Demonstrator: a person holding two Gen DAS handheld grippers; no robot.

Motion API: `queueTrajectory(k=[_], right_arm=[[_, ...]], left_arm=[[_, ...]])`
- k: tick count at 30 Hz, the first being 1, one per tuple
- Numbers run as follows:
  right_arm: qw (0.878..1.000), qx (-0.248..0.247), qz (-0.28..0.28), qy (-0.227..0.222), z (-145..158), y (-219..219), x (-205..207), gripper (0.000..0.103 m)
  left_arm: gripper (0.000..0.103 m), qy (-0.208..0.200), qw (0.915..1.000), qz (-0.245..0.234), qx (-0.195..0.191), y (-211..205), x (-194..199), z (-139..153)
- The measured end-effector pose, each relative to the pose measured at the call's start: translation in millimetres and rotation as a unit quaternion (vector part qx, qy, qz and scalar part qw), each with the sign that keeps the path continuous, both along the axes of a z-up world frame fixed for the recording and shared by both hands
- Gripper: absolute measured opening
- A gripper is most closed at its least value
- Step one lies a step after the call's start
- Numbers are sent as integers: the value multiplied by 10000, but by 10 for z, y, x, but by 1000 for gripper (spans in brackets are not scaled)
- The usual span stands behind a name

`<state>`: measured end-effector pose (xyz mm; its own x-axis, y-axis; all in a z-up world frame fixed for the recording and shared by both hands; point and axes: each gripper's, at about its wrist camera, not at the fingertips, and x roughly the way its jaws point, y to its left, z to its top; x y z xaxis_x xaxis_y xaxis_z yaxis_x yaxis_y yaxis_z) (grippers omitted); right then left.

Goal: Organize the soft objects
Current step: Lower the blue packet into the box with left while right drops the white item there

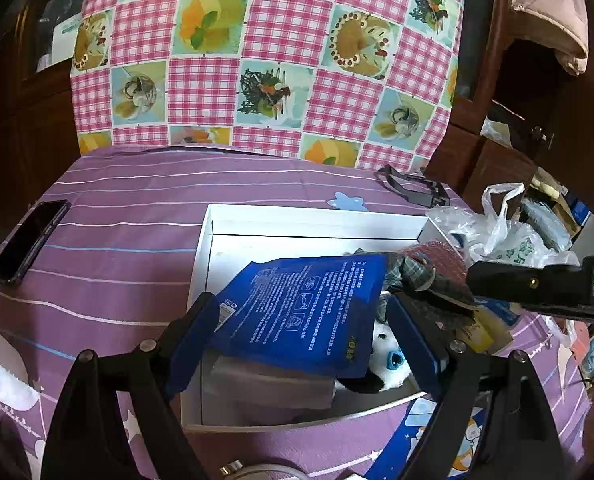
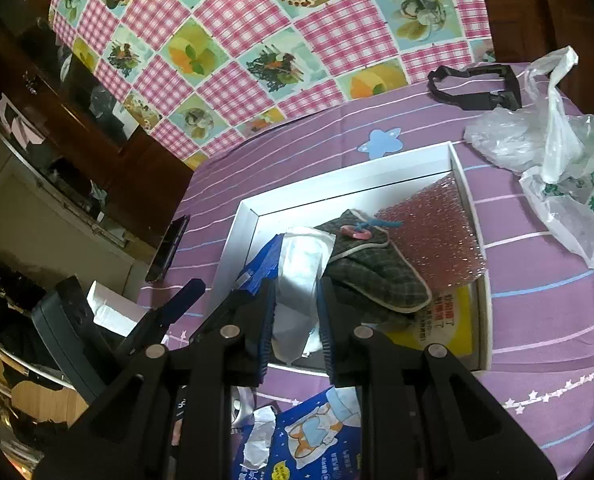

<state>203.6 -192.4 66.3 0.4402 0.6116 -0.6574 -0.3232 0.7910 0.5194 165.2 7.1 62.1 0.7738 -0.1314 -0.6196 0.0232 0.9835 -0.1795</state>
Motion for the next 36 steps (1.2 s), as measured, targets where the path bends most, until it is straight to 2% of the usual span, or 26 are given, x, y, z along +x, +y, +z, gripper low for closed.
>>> queueTrajectory(k=[5,9,12,17,21,26,29,32,36], right_arm=[[9998,-198,73,-22,-25,138,-19,23],[9997,-142,169,105,-42,251,4,23],[9991,-397,141,112,11,384,44,23],[9988,-442,158,154,78,531,116,23],[9982,-499,182,259,50,664,188,23],[9966,-687,206,405,-77,835,256,23],[9935,-1029,167,460,-186,934,293,23],[9891,-1333,63,628,-313,986,363,23],[9881,-1156,-57,1012,-459,977,448,23]], left_arm=[[87,46,9997,-23,-234,80,-7,62],[87,83,9995,-78,-310,157,-23,109],[87,120,9988,-169,-443,194,-29,115],[87,183,9982,-210,-539,263,-34,102],[87,205,9972,10,-715,451,-44,91],[87,211,9972,114,-710,613,-69,54],[87,225,9967,50,-783,653,-82,43],[87,233,9977,181,-607,661,-102,35],[87,240,9979,496,-332,683,-111,15]])
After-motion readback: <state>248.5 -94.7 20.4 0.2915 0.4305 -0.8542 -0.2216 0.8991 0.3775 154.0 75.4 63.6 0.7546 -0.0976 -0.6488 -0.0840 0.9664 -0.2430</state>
